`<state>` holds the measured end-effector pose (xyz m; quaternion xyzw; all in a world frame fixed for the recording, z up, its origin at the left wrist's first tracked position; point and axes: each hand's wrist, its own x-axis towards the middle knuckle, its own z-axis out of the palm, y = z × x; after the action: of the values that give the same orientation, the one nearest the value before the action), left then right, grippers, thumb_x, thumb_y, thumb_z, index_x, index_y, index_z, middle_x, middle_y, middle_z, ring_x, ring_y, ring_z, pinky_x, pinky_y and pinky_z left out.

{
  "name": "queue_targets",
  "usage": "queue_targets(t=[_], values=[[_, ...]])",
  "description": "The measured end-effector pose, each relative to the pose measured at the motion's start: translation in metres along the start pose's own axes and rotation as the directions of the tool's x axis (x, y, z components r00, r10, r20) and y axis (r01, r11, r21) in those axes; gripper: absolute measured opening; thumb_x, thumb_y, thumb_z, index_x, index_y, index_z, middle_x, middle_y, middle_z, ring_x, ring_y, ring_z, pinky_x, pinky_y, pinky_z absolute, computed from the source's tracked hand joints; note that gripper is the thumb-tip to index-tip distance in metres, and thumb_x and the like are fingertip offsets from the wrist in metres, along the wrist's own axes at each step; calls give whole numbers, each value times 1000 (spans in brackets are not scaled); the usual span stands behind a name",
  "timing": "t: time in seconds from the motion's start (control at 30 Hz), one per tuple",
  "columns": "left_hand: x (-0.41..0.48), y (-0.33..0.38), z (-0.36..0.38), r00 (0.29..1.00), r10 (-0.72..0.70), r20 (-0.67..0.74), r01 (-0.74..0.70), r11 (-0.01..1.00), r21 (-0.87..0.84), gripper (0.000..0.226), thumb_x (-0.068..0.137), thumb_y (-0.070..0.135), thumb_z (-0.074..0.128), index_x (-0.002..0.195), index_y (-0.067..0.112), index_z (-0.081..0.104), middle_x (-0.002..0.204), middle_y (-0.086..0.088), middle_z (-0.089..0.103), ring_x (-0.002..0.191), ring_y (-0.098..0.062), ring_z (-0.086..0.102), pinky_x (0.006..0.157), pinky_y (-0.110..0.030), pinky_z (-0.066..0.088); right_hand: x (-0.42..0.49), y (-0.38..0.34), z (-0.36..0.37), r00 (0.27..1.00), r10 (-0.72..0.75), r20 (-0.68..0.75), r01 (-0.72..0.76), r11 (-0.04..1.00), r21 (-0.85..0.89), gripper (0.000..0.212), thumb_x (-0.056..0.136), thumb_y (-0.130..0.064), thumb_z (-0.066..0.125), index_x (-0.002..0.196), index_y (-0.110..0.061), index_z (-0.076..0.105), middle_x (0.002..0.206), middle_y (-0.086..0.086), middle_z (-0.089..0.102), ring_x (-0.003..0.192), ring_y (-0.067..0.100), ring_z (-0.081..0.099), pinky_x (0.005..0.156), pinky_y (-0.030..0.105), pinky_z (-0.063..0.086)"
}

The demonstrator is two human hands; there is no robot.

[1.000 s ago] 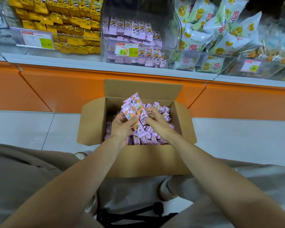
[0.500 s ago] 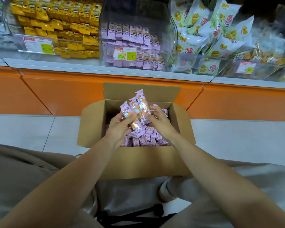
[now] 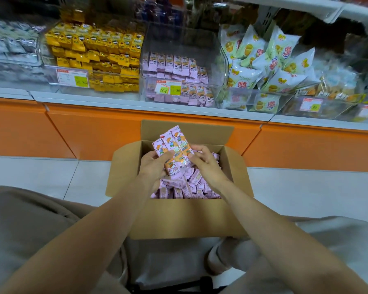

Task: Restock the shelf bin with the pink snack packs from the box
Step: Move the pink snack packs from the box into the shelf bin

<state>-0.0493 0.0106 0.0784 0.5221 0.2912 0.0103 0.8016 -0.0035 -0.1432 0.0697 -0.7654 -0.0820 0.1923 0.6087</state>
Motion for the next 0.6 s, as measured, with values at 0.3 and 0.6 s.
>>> queue_targets(t=[0.3, 0.6], values=[[-8, 31, 0, 1000, -17, 15, 17, 1000, 24, 16, 88, 14, 69, 88, 3, 58, 63, -9, 58, 27, -5, 45, 30, -15, 35, 0, -37, 5, 986, -160, -38, 152, 973, -176, 33, 76, -35, 79, 102, -25, 61, 117, 4, 53, 102, 15, 59, 77, 22, 51], [-9, 69, 11, 993, 119, -29, -119, 993, -10, 25, 78, 13, 79, 92, 9, 59, 92, -11, 71, 70, -19, 69, 51, -28, 58, 7, -78, -1, 984, -176, 20, 177, 976, -129, 36, 75, -19, 82, 104, -19, 61, 103, 10, 69, 91, 29, 69, 80, 43, 58]])
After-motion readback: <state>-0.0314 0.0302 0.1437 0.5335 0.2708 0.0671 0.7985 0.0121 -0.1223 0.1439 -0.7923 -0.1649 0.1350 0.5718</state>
